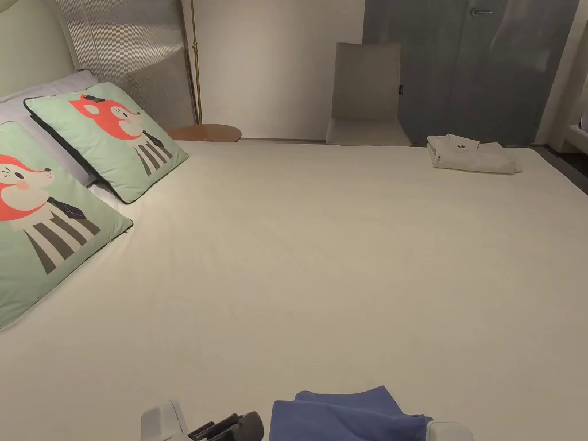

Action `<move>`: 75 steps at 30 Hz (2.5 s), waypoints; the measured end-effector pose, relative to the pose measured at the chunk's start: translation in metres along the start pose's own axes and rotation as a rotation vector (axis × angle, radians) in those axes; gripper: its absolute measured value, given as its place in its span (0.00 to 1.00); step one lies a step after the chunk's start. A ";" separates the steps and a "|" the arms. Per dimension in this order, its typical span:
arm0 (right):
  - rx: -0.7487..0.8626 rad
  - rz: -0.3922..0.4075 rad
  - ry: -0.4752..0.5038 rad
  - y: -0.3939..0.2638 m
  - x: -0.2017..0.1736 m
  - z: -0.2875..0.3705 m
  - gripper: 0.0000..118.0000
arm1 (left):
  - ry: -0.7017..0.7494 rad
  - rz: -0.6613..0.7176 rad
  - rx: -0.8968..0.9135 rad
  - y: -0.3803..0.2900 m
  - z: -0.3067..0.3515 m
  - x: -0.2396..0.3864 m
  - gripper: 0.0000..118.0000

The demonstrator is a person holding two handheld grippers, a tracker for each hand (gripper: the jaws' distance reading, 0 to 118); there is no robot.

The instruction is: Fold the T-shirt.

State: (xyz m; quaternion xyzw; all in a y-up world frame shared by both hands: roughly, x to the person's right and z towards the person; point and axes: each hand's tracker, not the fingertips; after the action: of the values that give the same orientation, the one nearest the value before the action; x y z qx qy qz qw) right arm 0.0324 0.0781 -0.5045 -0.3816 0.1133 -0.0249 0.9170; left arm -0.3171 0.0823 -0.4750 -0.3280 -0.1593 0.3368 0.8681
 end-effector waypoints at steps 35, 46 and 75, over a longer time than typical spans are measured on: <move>0.016 0.007 0.140 0.061 -0.066 -0.009 0.00 | 0.131 0.299 0.023 0.148 0.151 -0.197 0.17; 0.020 0.048 0.137 0.068 -0.076 -0.007 0.00 | 0.614 0.036 0.048 0.147 0.137 -0.168 0.94; 0.738 0.038 -0.247 0.111 0.027 0.156 0.00 | 0.413 -0.657 0.693 0.075 0.050 0.181 0.00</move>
State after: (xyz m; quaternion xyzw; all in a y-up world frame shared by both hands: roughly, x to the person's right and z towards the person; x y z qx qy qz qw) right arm 0.0899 0.2609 -0.4815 -0.0239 -0.0074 -0.0008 0.9997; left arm -0.2471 0.2725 -0.4789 -0.0137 0.0415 0.0081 0.9990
